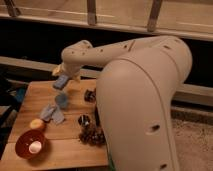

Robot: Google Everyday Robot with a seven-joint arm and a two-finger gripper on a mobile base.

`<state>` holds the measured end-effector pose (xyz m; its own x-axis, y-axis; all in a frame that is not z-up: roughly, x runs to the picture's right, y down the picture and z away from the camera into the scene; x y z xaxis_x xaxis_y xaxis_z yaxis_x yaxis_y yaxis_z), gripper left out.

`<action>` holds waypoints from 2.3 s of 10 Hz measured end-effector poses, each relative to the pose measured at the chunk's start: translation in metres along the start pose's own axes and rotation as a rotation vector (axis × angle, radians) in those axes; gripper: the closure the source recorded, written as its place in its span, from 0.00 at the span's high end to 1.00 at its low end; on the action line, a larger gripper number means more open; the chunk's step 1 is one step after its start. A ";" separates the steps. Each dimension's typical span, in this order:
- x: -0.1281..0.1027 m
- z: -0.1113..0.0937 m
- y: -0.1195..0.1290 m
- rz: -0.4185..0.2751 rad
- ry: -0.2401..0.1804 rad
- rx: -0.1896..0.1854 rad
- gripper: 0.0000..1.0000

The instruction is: Place sponge in plastic cup

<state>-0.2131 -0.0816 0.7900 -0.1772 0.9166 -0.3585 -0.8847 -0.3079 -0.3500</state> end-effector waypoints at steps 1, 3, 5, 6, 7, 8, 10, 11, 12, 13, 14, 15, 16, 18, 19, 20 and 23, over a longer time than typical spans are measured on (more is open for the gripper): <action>-0.008 0.011 0.011 -0.002 -0.018 0.003 0.80; -0.013 0.024 0.028 -0.003 -0.029 0.004 0.80; -0.015 0.023 0.025 -0.005 -0.034 0.008 0.80; -0.014 0.023 0.026 -0.004 -0.033 0.006 0.80; -0.016 0.024 0.025 0.005 -0.040 -0.001 0.80; -0.019 0.031 0.023 0.016 -0.046 -0.021 0.80; -0.024 0.050 0.033 0.017 -0.040 -0.078 0.80; -0.028 0.058 0.035 0.020 -0.038 -0.097 0.80; -0.031 0.069 0.035 0.030 -0.031 -0.111 0.80; -0.031 0.080 0.031 0.045 -0.020 -0.119 0.80; -0.033 0.087 0.024 0.062 -0.012 -0.118 0.80; -0.034 0.093 0.014 0.080 -0.004 -0.114 0.80; -0.035 0.100 0.007 0.094 0.006 -0.108 0.80; -0.036 0.107 0.000 0.113 0.022 -0.100 0.80; -0.038 0.112 -0.006 0.127 0.029 -0.099 0.75; -0.038 0.117 -0.009 0.135 0.035 -0.098 0.66; -0.038 0.121 -0.009 0.137 0.043 -0.090 0.36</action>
<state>-0.2501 -0.0829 0.9116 -0.2732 0.8531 -0.4444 -0.8110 -0.4528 -0.3705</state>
